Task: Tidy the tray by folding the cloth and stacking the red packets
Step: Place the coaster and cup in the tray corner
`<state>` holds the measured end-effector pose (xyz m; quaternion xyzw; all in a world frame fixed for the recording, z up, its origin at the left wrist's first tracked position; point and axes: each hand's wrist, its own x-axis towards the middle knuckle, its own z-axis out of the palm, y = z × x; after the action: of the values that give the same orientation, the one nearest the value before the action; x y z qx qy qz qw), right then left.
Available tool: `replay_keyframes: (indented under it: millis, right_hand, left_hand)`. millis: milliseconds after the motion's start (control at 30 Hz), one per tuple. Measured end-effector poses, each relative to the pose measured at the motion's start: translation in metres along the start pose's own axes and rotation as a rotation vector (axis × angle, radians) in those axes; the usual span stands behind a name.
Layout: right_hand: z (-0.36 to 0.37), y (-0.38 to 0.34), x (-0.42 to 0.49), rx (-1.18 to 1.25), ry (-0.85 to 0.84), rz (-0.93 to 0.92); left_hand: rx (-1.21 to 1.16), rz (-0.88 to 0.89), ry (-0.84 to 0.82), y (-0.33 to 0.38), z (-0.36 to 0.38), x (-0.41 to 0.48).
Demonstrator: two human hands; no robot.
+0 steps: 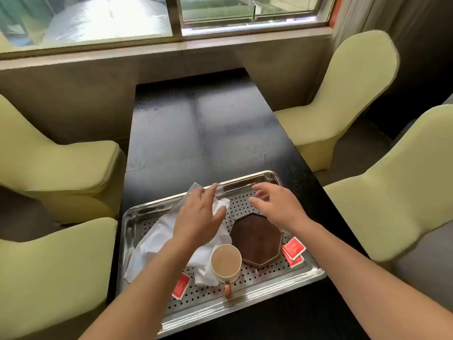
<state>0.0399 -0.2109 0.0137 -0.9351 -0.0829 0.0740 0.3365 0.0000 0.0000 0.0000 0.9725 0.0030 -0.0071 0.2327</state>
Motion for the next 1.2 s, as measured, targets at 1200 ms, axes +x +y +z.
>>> replay_keyframes:
  millis: [1200]
  right_hand:
    - [0.114,0.124,-0.036,0.072,-0.067,0.708]
  left_hand:
    - [-0.458,-0.623,-0.551,0.001,0.142,0.073]
